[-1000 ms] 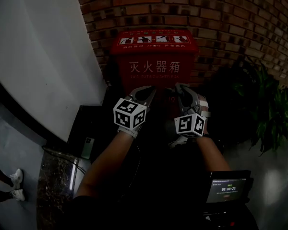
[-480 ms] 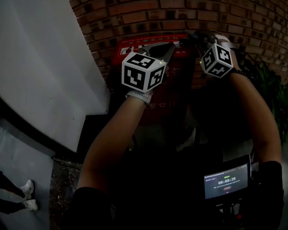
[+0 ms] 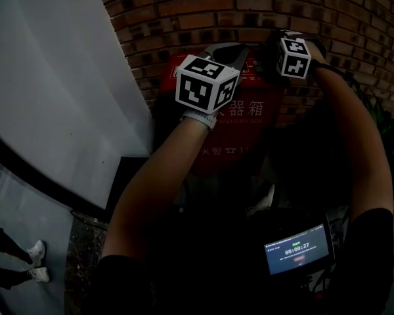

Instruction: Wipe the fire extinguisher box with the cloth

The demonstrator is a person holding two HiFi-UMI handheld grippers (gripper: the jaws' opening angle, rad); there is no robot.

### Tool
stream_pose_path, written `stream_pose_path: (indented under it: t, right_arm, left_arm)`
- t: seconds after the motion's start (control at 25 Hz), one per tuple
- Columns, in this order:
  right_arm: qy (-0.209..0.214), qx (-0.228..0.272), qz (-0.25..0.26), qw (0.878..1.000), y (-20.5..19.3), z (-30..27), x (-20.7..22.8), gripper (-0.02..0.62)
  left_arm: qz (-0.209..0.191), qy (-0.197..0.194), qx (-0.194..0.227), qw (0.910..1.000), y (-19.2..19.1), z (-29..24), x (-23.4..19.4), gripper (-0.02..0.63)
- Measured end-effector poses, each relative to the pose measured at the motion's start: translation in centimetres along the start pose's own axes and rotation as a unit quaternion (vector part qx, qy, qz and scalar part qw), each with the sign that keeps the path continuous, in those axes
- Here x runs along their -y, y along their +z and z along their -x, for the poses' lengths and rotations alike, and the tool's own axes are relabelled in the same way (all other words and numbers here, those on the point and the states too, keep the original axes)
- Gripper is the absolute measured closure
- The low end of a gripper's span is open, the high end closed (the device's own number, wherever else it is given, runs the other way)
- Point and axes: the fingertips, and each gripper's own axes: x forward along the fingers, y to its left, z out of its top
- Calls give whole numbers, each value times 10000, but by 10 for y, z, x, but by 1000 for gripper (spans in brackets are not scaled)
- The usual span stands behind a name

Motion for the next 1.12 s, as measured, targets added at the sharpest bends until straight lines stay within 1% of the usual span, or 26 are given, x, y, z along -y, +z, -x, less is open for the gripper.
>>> stream_pose_path:
  t: [0.12,0.2,0.28,0.36,0.44,0.6,0.76,1.0,1.12]
  right_arm:
    - [225,-203,101,9995,-7,-22,-11,552]
    - [250,-298,248,9989,-11,-28,-9,558]
    - [237,-278,284,9989,-10,-26,-7,559]
    - [281,-192,176,9993,-9,-19,-16,561]
    - [259,-58,155,9995,-1,-12,-22,561]
    - [340,188,348,9986,18,18,-33,561]
    - [519,285,545,9968,33,49,-53,561]
    - [718,186,519,9959,42,81,-71,561]
    - [790,164,591,9950,43,94,-78,561]
  left_arm:
    - [183,-46,-92,9998,-14,-7,-1,603]
    - [201,-18,-171,9996,-17,-11,-4,603]
    - [169,-5,-273,9995,-21,-14,-4,603]
    - [162,-36,-365,9992,-29,-14,1,603]
    - [182,30,-341,9992,-33,-11,-2,603]
    - [229,178,-243,9993,-29,-5,-3,603]
    - [69,220,-222,9995,-14,1,6,603]
    - [35,262,-281,9993,-1,15,18,603]
    - [7,306,-345,9989,1,20,19,603]
